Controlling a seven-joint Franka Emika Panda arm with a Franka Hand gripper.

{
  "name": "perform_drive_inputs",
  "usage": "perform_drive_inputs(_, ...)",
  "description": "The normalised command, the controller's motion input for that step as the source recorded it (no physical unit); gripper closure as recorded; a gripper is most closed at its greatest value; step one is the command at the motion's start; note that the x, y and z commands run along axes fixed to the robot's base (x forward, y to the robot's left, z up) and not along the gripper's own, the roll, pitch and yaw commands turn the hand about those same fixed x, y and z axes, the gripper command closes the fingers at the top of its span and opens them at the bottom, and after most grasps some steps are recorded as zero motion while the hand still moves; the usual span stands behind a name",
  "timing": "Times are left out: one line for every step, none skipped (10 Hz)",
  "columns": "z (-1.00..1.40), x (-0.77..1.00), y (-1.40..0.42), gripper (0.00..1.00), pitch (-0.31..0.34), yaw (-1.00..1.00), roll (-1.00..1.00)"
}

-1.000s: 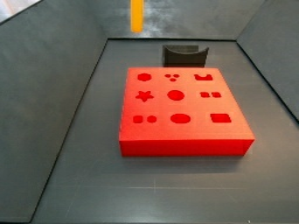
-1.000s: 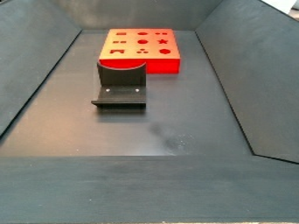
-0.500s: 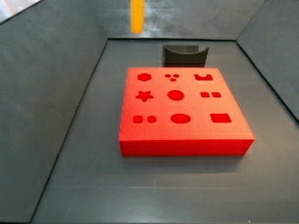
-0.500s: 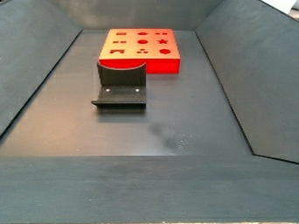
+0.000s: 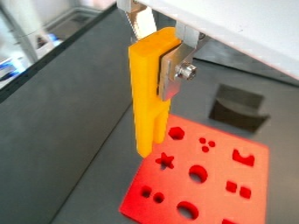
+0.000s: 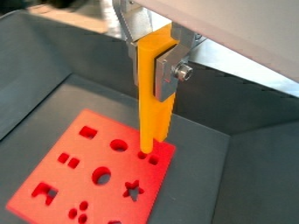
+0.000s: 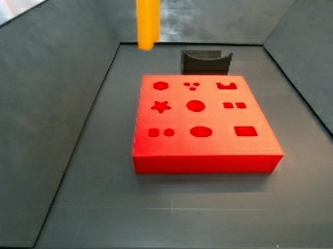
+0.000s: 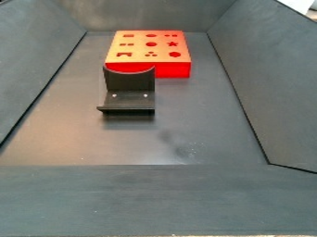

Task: Pick up the square-circle object. Move up. Rotate the square-circle object. Place the square-circle object on the fixture. Regrasp the square-circle object. Move to above the board. Insert the square-circle object.
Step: Insert the square-circle object.

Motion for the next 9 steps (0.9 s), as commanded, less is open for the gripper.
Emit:
perform_drive_inputs(-0.16, 0.00, -0.23, 1.00, -0.016, -0.92, 0.00)
perform_drive_inputs(-0.17, 0.00, -0.20, 1.00, -0.026, -0.93, 0.00)
perform_drive_inputs(-0.09, 0.00, -0.16, 1.00, 0.000, -0.95, -0.01)
perform_drive_inputs(-0.09, 0.00, -0.04, 1.00, 0.000, -1.00, 0.00)
perform_drive_inputs(-0.13, 0.00, 0.00, 1.00, 0.000, -1.00, 0.00)
perform_drive_inputs(-0.15, 0.00, 0.00, 1.00, -0.003, -1.00, 0.00)
perform_drive_inputs(-0.17, 0.00, 0.00, 1.00, -0.006, -1.00, 0.00)
perform_drive_inputs(-0.20, 0.00, 0.00, 1.00, -0.021, -1.00, 0.00)
perform_drive_inputs(-0.34, 0.03, 0.00, 1.00, -0.097, -1.00, 0.04)
